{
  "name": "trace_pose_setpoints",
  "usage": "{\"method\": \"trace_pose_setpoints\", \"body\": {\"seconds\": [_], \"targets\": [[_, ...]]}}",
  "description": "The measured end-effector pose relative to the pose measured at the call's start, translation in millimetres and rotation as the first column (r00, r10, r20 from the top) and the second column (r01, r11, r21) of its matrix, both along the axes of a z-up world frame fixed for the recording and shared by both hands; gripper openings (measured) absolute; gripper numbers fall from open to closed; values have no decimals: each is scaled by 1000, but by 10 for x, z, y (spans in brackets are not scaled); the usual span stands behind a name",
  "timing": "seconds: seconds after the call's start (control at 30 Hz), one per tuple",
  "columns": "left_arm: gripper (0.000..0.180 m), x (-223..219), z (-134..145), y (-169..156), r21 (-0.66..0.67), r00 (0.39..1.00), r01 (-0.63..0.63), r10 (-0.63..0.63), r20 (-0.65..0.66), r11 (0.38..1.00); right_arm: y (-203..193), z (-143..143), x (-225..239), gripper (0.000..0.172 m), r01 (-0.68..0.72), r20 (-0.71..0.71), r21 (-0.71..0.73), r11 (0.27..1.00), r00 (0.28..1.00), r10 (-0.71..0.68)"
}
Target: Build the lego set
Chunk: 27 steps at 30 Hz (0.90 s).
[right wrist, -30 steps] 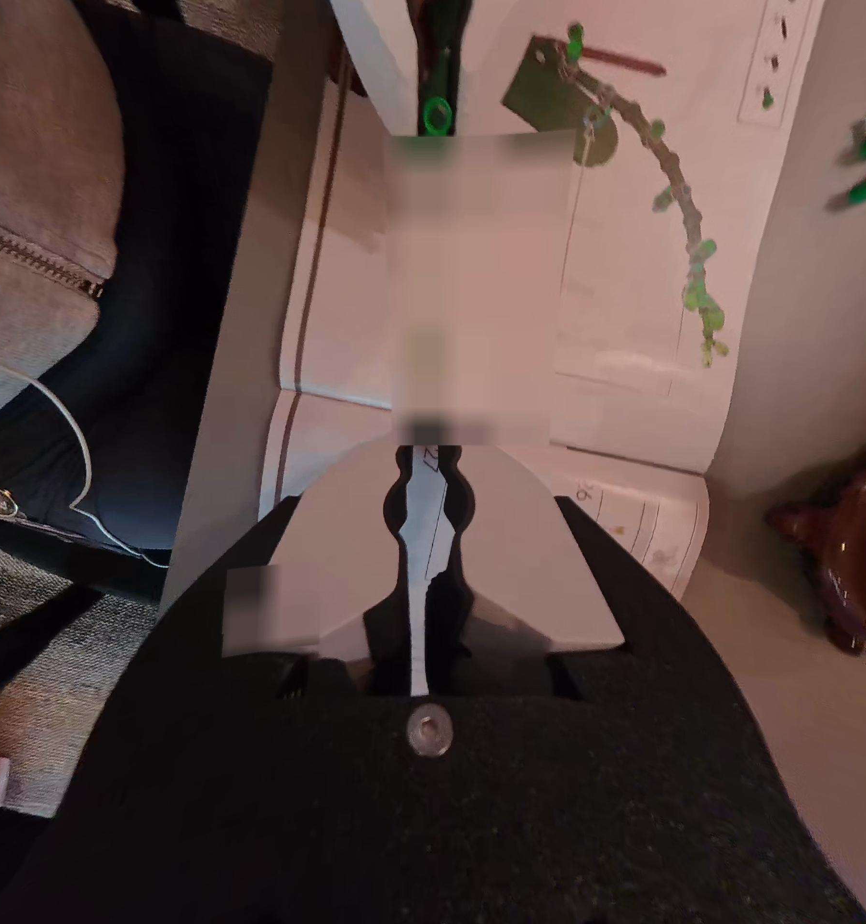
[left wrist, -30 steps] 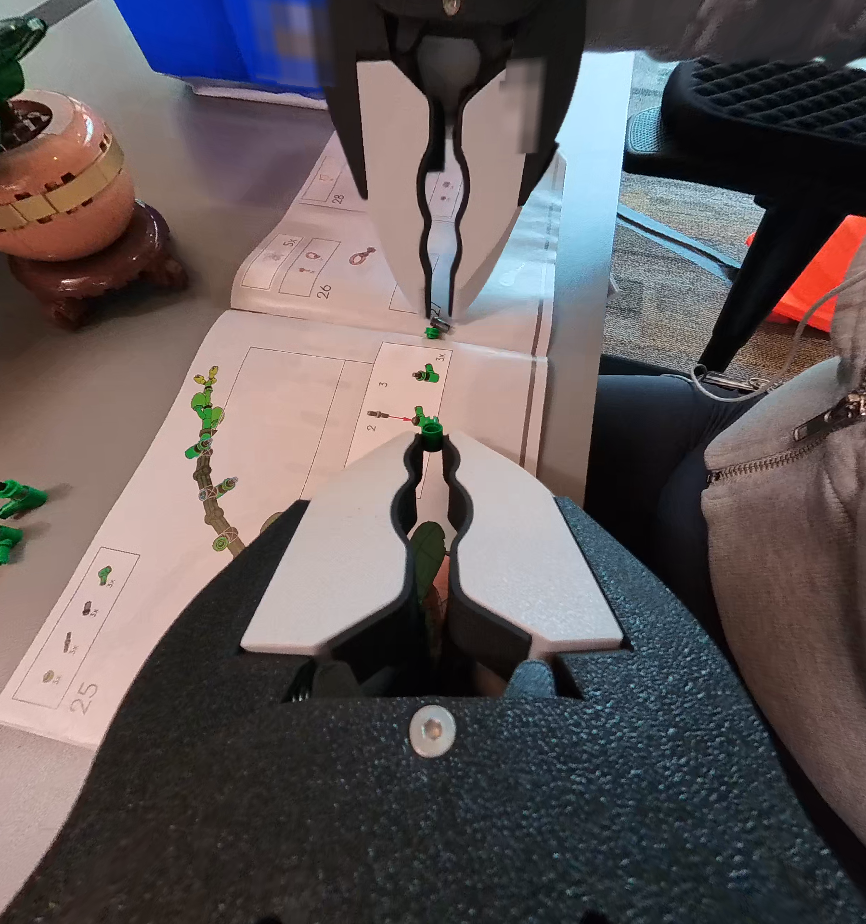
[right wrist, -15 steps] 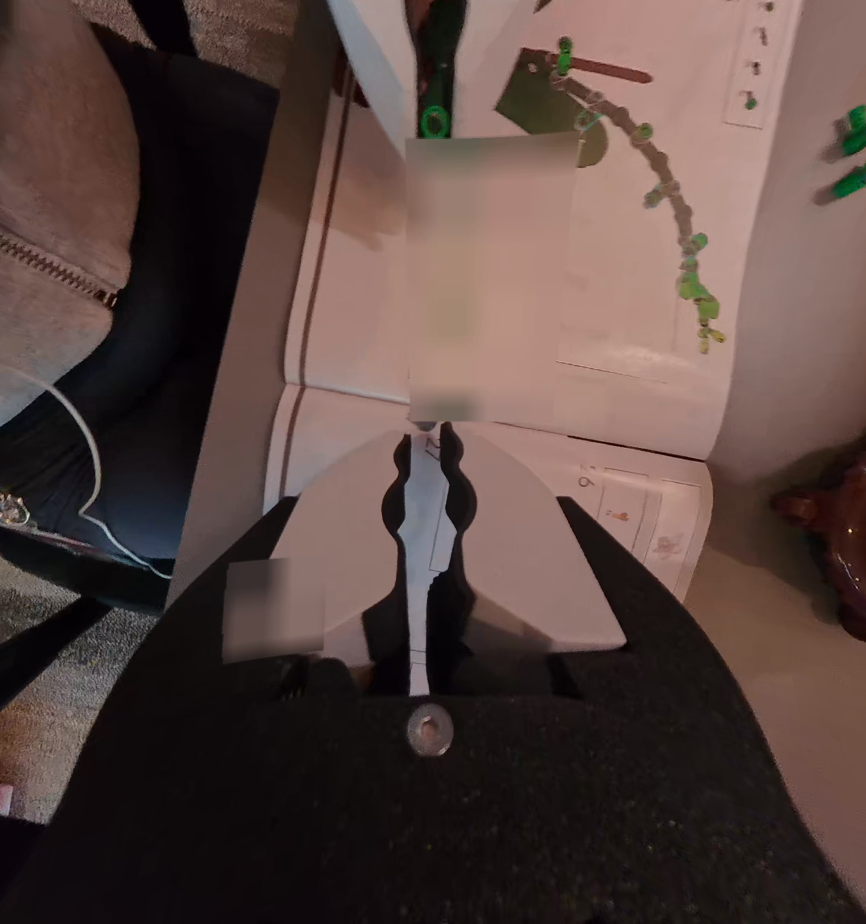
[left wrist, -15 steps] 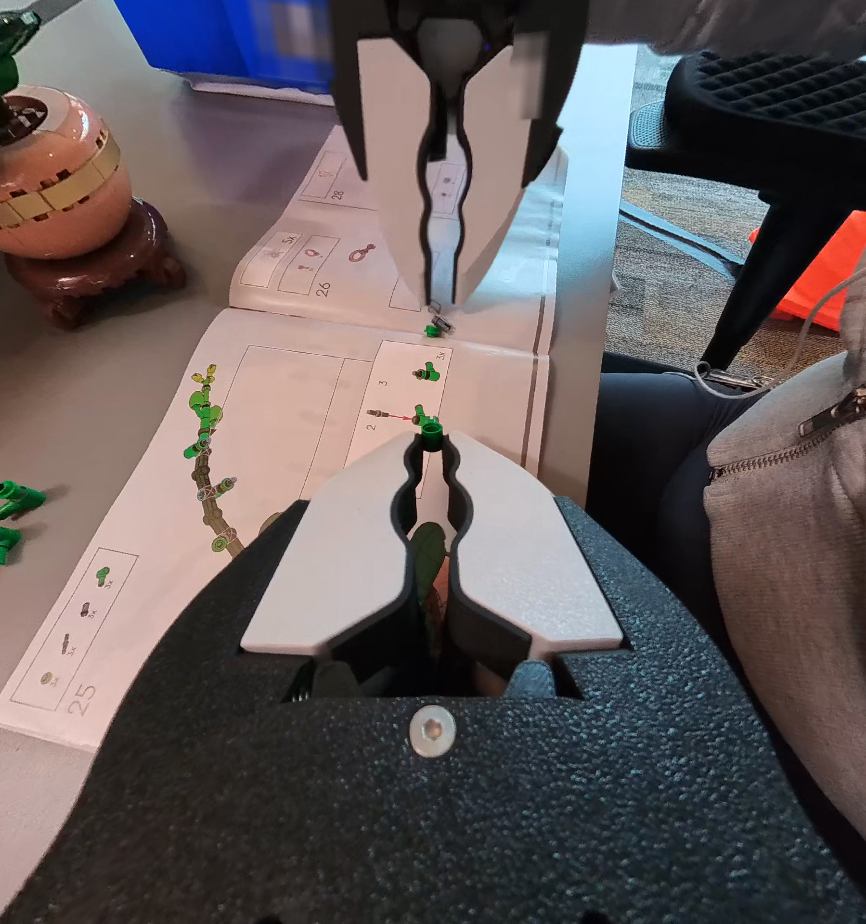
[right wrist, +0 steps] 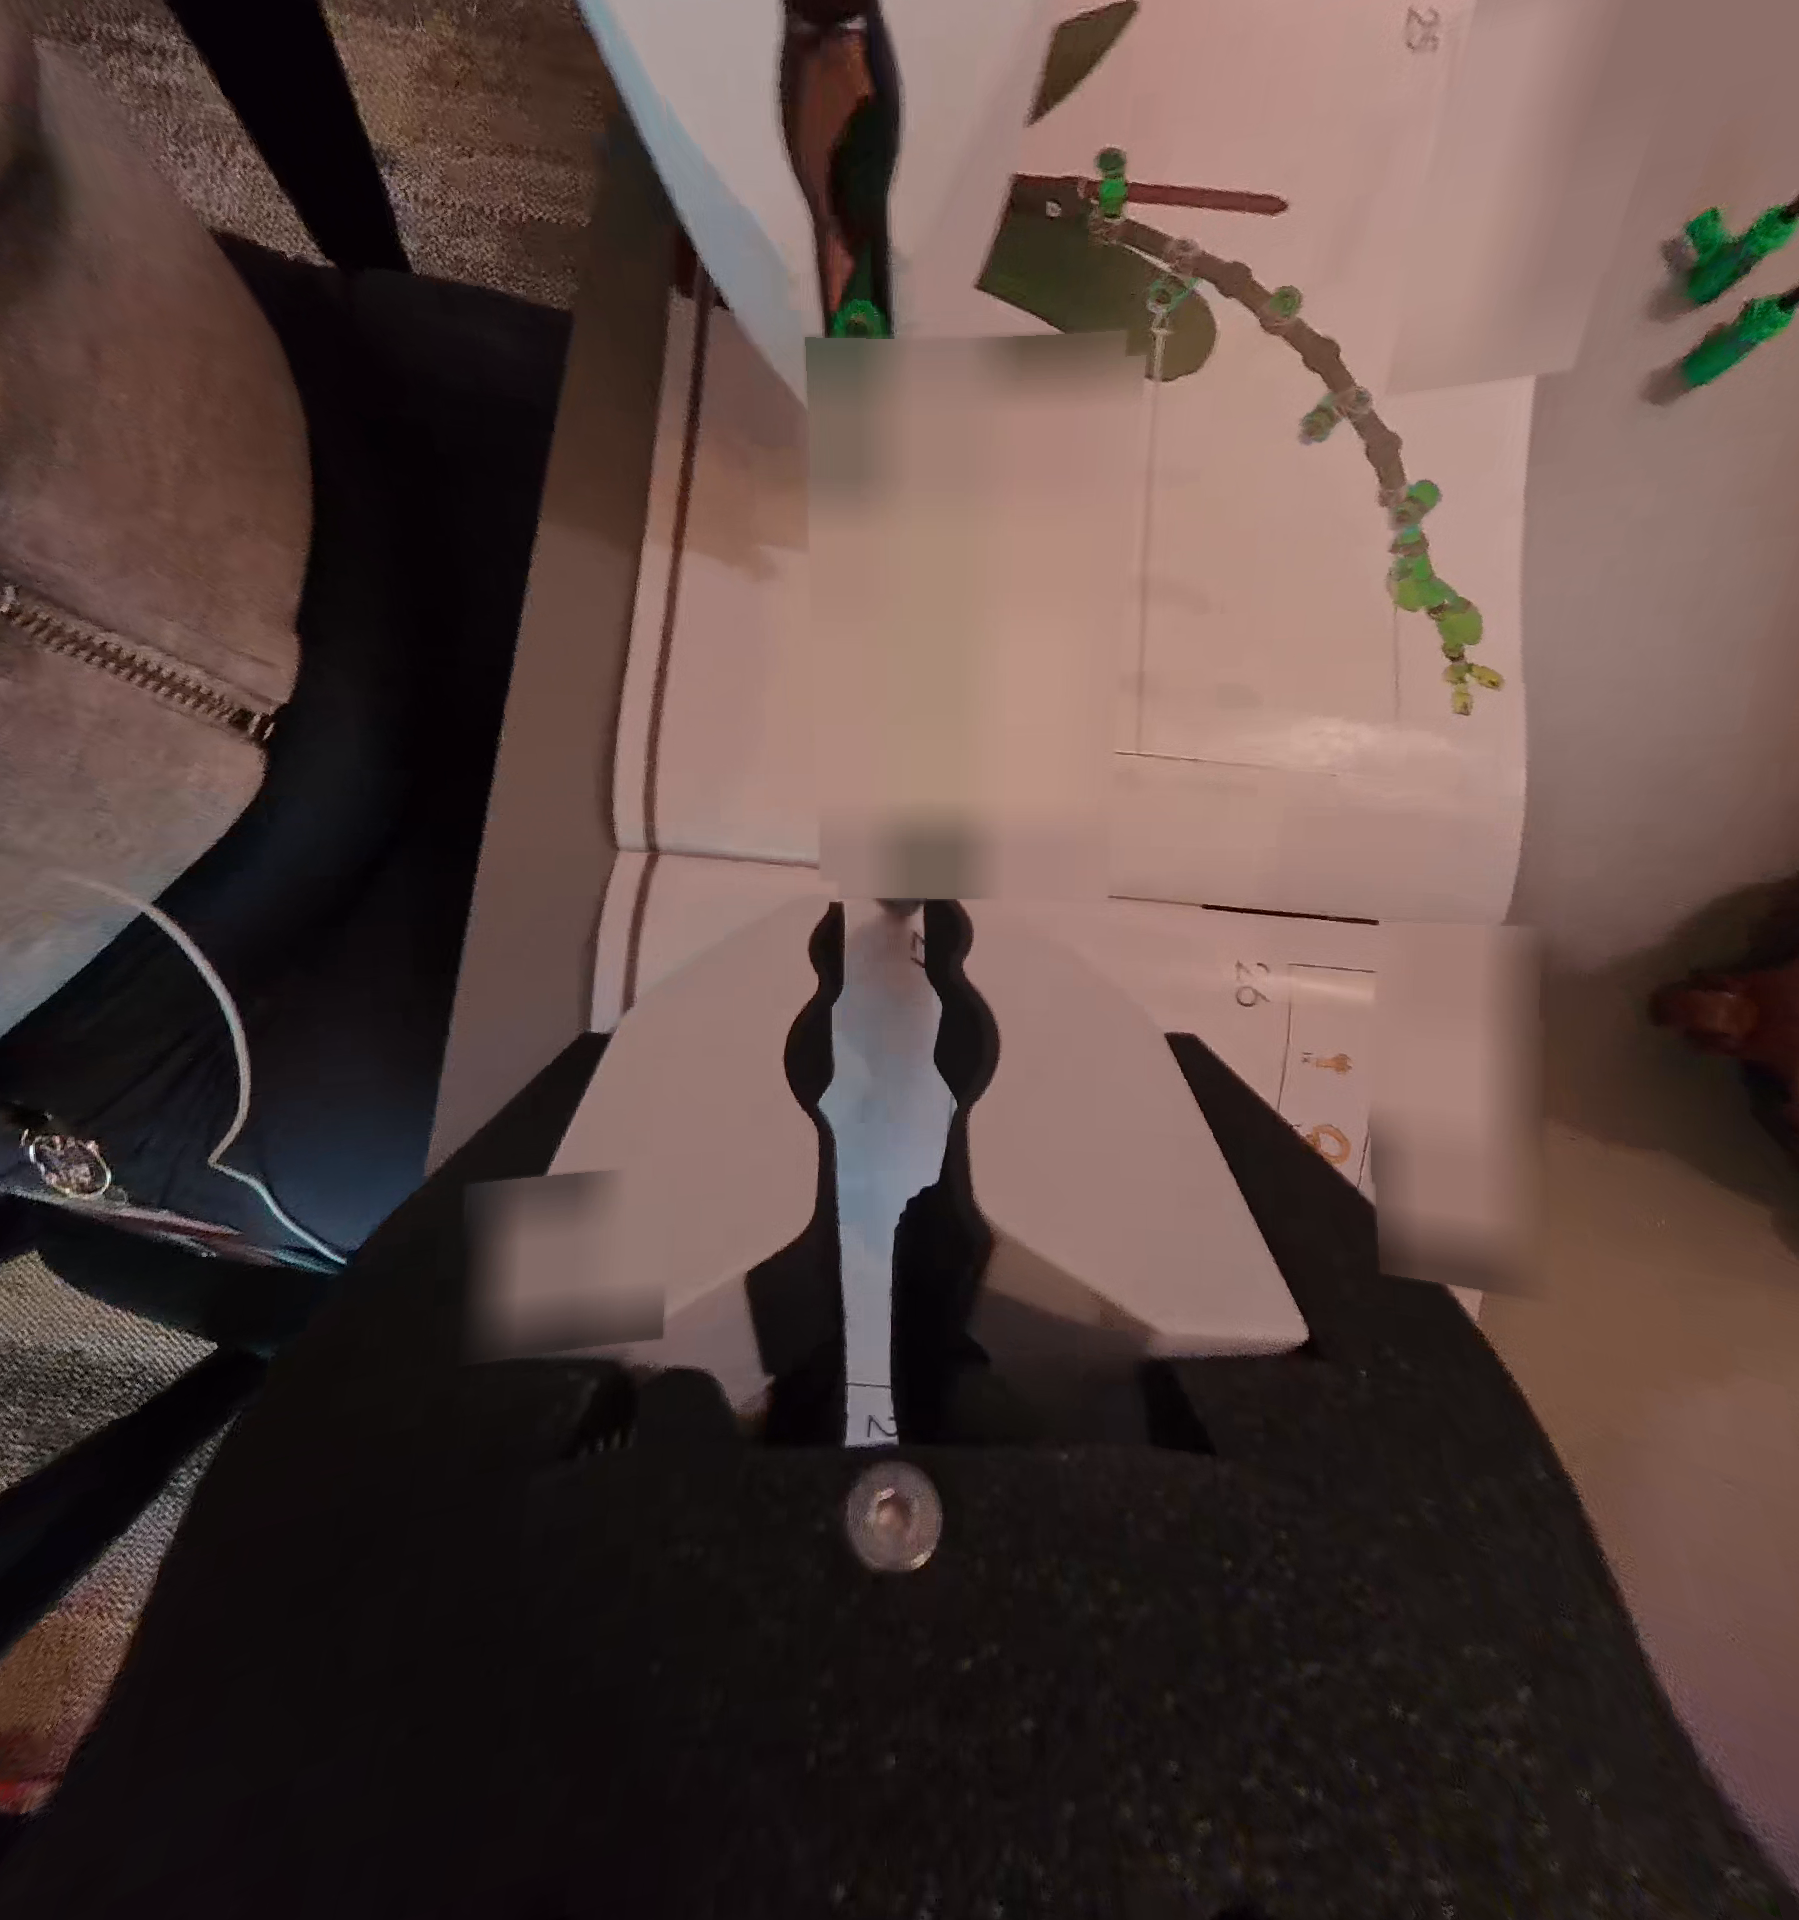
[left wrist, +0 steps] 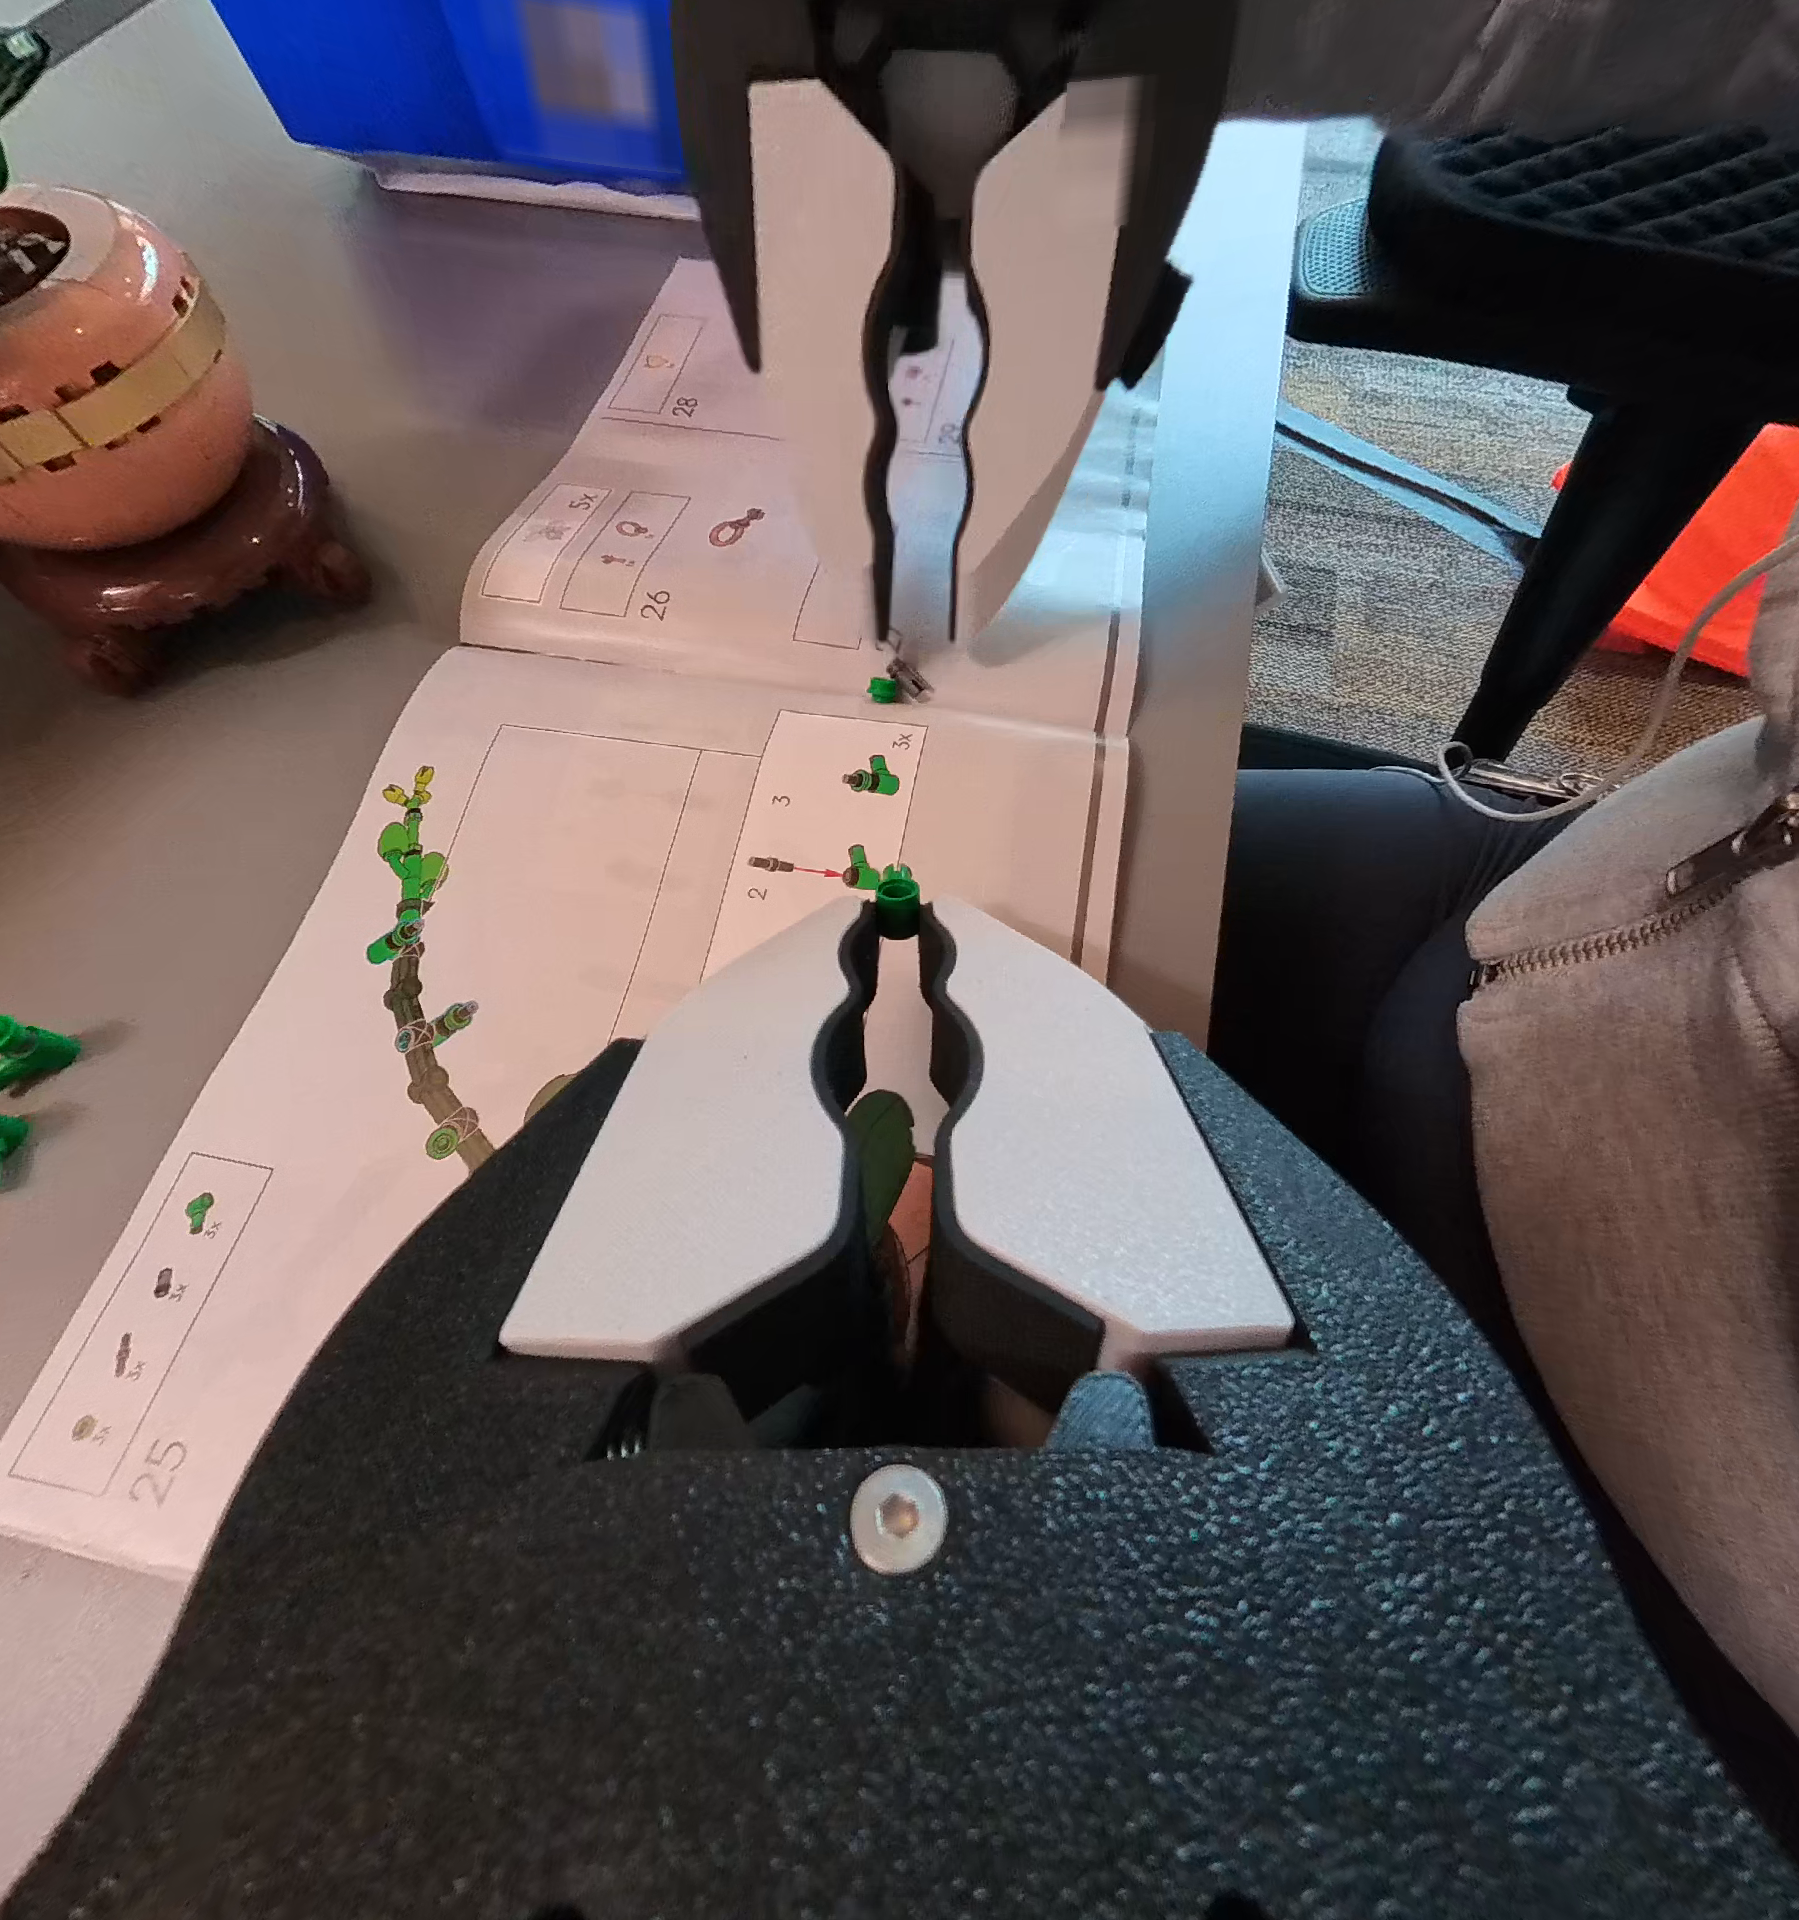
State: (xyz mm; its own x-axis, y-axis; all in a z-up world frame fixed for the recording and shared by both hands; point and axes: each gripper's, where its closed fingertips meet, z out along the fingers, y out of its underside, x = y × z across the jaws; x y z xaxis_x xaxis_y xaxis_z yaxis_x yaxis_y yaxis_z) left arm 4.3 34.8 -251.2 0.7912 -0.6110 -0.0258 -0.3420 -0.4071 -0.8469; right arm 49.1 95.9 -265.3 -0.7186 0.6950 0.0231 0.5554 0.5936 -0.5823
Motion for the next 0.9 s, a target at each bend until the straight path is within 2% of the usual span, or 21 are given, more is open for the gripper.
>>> {"method": "trace_pose_setpoints", "body": {"seconds": [0.13,0.33,0.53,0.9], "targets": [[6,0,2,1,2,1000,-3,3,-5,1000,15,-76,-16,16,20,22,-33,999,1000,-20],[7,0,-2,0,0,1000,-1,1,-1,1000,-122,-5,109,11,-4,26,-84,996,1000,7],[6,6,-4,-1,-1,1000,1,-1,-3,1000,-6,-38,4,17,80,-12,-80,994,997,-81],[6,5,-11,1,-4,1000,0,0,-3,1000,-157,-20,130,13,57,10,-130,990,998,-56]]}}
